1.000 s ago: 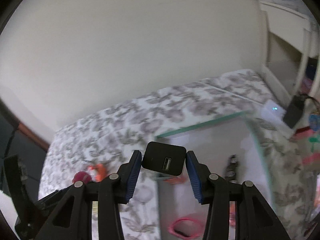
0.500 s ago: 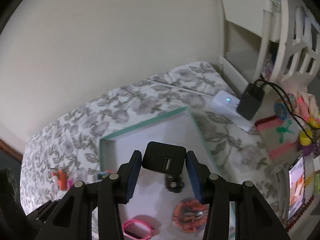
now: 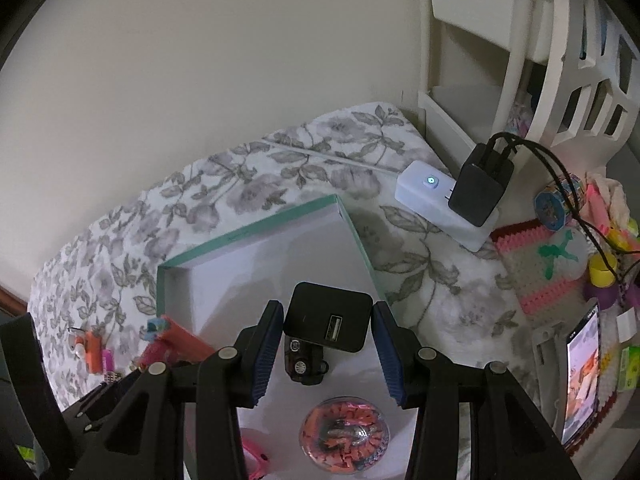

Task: Organize rigid objects
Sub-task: 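Lift and carry the puppy figure and black charger over the tray, then open left tool to drop puppy while right tool releases charger in tray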

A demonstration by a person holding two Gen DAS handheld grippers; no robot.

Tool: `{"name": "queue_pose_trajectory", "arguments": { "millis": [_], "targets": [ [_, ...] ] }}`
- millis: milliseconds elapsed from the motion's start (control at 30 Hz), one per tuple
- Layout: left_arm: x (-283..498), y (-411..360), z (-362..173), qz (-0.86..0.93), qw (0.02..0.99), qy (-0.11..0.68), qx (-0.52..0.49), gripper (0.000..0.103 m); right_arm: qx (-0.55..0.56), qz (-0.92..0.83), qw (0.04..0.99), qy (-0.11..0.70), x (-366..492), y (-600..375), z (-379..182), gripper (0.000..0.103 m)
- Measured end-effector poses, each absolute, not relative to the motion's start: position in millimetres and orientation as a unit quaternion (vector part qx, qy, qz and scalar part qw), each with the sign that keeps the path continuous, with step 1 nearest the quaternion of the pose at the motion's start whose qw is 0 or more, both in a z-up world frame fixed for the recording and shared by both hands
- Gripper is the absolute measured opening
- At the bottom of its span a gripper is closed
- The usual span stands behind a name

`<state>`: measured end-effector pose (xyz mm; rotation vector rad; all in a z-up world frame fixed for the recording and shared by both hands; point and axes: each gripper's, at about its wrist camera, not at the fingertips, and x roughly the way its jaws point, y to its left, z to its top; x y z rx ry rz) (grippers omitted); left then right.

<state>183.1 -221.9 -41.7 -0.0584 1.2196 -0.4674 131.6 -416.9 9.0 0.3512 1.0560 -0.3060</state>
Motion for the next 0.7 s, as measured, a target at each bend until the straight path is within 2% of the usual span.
{"name": "queue_pose_trajectory", "arguments": {
  "millis": [700],
  "targets": [
    [183,-228,-46,-0.228,0.8,0.555,-0.023,0.055,0.137,-0.165,0.814,0.54,139,-418,-21,0.048]
  ]
}}
